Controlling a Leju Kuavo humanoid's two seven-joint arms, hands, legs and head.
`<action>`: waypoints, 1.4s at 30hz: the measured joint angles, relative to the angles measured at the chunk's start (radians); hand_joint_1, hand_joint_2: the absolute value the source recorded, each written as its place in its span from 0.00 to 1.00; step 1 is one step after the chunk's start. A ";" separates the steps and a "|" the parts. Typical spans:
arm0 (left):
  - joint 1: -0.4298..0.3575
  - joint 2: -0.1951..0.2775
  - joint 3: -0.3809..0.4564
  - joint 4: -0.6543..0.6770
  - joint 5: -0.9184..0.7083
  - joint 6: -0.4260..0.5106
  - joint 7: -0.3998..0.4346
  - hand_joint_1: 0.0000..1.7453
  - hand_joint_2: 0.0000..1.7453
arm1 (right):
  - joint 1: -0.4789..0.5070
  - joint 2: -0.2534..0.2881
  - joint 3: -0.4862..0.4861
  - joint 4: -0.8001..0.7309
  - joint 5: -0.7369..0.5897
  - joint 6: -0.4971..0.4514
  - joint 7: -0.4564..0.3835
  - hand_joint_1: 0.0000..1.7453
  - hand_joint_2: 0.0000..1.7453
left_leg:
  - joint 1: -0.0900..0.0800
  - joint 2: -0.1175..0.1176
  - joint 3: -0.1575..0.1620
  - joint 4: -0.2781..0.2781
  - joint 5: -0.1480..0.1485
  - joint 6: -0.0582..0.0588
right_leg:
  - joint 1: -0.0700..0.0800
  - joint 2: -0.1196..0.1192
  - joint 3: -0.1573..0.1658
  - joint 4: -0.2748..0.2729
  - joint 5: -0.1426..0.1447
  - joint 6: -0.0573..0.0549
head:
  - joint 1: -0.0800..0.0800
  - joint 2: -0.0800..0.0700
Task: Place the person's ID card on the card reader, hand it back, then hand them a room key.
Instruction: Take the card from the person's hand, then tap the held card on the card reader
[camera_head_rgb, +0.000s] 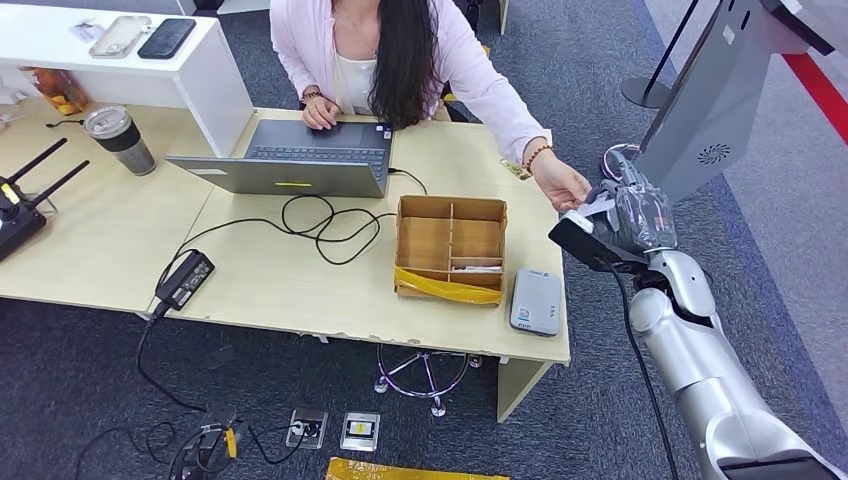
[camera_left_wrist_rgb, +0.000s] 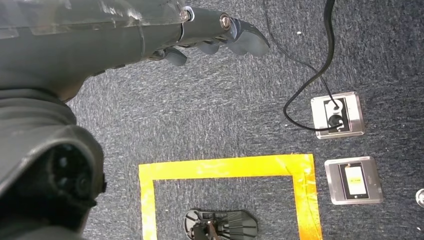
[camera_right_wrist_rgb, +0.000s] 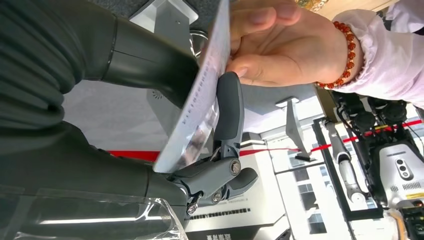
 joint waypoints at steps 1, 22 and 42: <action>0.000 0.000 0.000 0.000 0.000 0.000 0.000 0.00 0.00 | 0.000 0.001 0.000 0.000 -0.002 0.000 -0.003 1.00 1.00 | 0.000 0.000 0.000 0.000 0.000 0.000 | 0.000 0.000 0.000 0.000 0.000 0.000 | 0.000 0.000; 0.000 0.000 0.012 0.000 0.000 0.000 0.000 0.00 0.00 | 0.034 0.014 0.002 0.022 -0.024 -0.004 -0.025 1.00 1.00 | 0.000 0.000 0.000 0.000 0.000 0.000 | 0.000 0.000 0.000 0.000 0.000 0.000 | 0.000 0.000; 0.001 -0.011 0.044 0.000 0.011 0.022 0.009 0.00 0.00 | 0.102 0.047 0.004 0.062 -0.047 0.002 -0.042 1.00 1.00 | 0.000 0.000 0.000 0.000 0.000 0.000 | 0.000 0.000 0.000 0.000 0.000 0.000 | 0.000 0.000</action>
